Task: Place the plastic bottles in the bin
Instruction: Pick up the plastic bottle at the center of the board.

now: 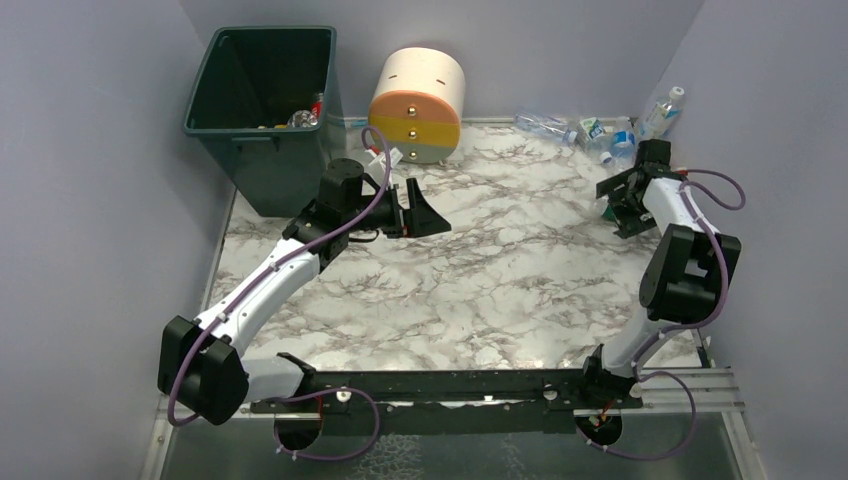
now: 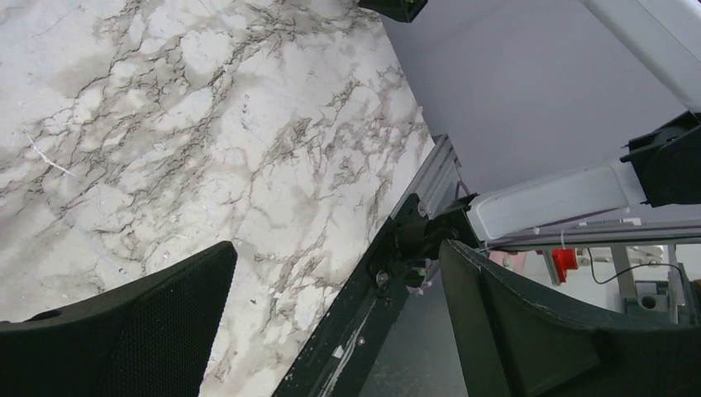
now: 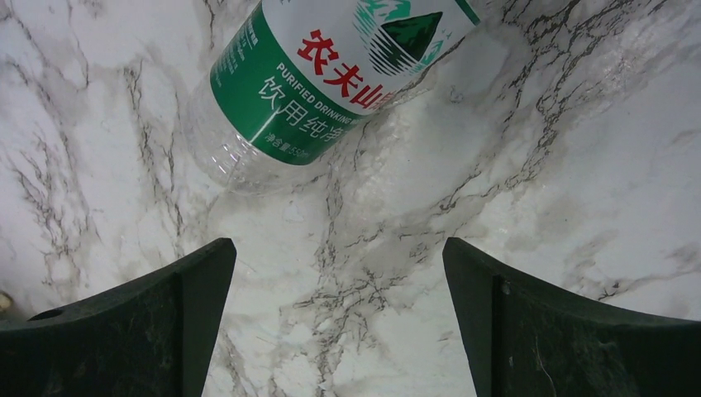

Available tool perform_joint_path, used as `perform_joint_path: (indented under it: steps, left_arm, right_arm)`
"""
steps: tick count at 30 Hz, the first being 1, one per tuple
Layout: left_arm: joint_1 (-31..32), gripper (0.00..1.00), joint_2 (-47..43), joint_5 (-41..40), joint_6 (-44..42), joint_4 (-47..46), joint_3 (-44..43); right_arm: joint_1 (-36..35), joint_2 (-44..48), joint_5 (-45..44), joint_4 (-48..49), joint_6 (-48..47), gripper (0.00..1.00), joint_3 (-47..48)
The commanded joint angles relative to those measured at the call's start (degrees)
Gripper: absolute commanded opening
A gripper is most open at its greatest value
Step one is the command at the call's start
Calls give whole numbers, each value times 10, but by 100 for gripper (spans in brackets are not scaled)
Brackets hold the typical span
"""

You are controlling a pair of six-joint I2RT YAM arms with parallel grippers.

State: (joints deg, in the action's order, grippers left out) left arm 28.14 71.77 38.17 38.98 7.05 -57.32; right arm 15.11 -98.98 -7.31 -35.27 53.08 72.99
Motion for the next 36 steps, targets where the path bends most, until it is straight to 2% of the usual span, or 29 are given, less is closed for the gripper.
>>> perform_joint_path:
  steps: [1,15,20,25,30,33,36]
  left_arm:
    - [3,99,-14,-3,-15,4,7]
    - [4,99,-1,0,-19,3,9]
    - [4,99,4,-1,-19,3,8]
    - [5,99,9,-4,-20,3,7]
    - [6,99,12,-6,-21,3,7]
    - [8,99,16,-6,-21,1,7]
    - [11,99,20,-7,-20,-3,10]
  right_arm:
    - [5,-27,-42,-36,42,99,39]
    - [6,-111,-72,-68,122,100,92]
    - [6,-123,-76,-49,127,100,101]
    - [6,-153,-92,-75,129,100,138]
    - [4,-126,-89,-37,74,100,125]
    - [2,-92,-90,19,-10,99,116]
    - [2,-75,-102,26,-74,98,138]
